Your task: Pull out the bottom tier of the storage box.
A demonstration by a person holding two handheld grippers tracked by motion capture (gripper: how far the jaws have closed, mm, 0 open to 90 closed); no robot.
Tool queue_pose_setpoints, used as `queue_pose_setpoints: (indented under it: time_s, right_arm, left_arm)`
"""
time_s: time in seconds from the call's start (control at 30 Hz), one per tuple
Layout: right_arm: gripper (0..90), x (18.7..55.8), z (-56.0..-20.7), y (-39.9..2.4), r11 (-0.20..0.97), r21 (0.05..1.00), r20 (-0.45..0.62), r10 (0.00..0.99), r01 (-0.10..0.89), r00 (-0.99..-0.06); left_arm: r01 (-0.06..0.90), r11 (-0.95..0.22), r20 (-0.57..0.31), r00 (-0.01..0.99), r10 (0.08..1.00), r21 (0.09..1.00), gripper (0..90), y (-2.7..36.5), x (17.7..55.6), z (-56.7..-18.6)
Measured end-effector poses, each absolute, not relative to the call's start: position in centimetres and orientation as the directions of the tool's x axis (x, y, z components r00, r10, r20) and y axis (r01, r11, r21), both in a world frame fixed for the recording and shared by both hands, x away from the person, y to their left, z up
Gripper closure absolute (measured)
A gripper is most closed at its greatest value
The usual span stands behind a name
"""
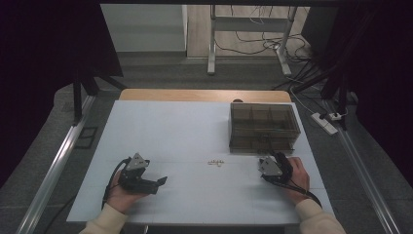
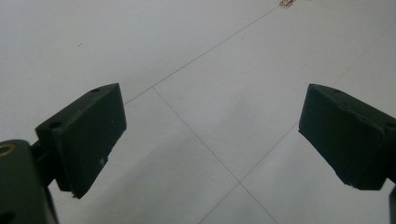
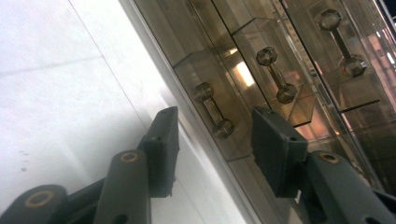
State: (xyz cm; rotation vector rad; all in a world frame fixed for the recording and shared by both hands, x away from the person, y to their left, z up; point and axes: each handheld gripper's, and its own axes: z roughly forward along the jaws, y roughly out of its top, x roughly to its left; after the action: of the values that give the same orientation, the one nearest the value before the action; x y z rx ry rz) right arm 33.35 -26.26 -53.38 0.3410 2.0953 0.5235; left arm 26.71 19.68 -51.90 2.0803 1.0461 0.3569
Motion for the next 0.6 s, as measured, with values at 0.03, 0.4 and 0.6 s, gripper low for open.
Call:
queue_pose_setpoints:
  time_s: [0.03, 0.4, 0.6]
  right_arm:
    - [50.0, 33.4, -53.2, -26.4, 0.868, 0.495, -0.713, 0.434, 0.044, -0.551]
    - [40.9, 33.3, -51.9, -27.3, 0.767, 0.633, -0.534, 0.528, 0.102, -0.660]
    - [40.1, 33.4, -51.1, -28.2, 0.674, 0.724, -0.410, 0.592, 0.148, -0.694]
  left_arm:
    - [0.562, -0.370, -0.086, 0.624, 0.776, 0.740, 6.9, 19.7, 26.7, -51.9]
    - [0.561, -0.370, -0.085, 0.624, 0.777, 0.740, 6.9, 19.7, 26.7, -51.9]
    - [0.561, -0.370, -0.084, 0.624, 0.777, 0.740, 6.9, 19.7, 26.7, -51.9]
